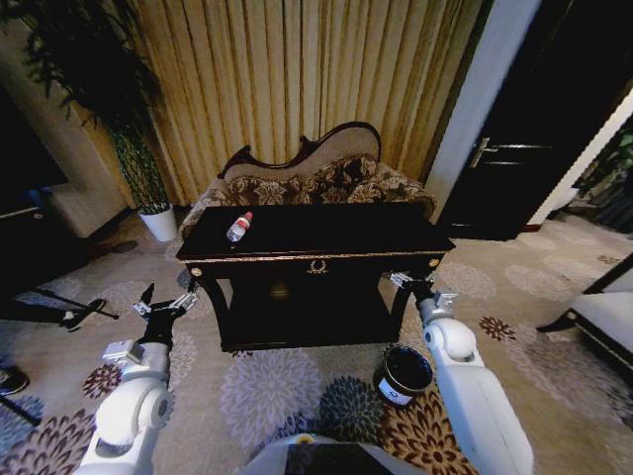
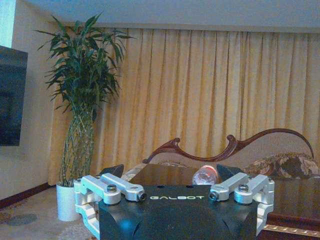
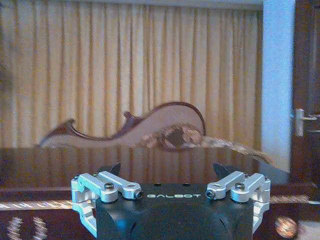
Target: Move to the front of the table and place the trash on the table into the trash bin.
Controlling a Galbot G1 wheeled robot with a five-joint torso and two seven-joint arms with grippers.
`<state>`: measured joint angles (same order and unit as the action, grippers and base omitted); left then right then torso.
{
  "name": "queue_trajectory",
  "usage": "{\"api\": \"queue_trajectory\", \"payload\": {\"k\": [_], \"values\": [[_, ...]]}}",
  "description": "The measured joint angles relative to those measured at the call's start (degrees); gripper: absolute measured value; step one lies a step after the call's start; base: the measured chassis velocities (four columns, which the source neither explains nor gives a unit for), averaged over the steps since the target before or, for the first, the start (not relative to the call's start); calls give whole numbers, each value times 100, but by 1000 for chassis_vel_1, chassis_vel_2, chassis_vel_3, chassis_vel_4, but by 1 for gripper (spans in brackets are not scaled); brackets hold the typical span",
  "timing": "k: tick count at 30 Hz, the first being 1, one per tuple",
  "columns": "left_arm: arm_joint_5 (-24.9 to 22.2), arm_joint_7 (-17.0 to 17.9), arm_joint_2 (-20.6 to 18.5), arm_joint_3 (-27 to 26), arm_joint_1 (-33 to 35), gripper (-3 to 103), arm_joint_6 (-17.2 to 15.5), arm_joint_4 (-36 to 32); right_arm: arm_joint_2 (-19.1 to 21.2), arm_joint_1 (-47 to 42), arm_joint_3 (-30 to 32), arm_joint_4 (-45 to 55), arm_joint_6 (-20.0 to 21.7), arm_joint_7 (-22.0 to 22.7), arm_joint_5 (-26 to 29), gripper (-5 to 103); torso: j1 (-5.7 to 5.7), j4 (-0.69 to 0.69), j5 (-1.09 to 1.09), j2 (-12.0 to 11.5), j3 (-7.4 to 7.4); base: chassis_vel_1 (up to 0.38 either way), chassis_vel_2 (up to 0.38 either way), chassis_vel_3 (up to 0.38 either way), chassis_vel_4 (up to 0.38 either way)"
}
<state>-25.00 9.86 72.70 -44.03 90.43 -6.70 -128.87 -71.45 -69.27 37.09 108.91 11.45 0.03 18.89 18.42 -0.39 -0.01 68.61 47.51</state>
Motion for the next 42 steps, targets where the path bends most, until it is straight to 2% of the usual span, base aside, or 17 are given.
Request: {"api": "queue_trajectory", "payload": {"k": [5,8,13,26,42], "values": [[-85,57,-138,-55,-38,100,-73,-76,-64,-52,-217,377,41,0,93,100,0,2,0,0,0,0,0,0,0],[-103,109,-240,-123,-59,100,-170,-164,-158,-63,-388,692,246,-1,168,100,0,2,0,0,0,0,0,0,0],[-128,122,-324,-157,-91,100,-217,-218,-200,-55,-524,805,350,-2,207,100,0,2,0,0,0,0,0,0,0],[-131,126,-351,-143,-103,100,-234,-237,-195,-172,-509,851,351,-2,89,100,-1,1,1,1,-1,-57,51,47,-58],[-120,126,-288,-133,-53,100,-236,-268,-160,-194,-508,954,420,-3,79,100,8,2,0,-4,3,-188,183,199,-191]]}}
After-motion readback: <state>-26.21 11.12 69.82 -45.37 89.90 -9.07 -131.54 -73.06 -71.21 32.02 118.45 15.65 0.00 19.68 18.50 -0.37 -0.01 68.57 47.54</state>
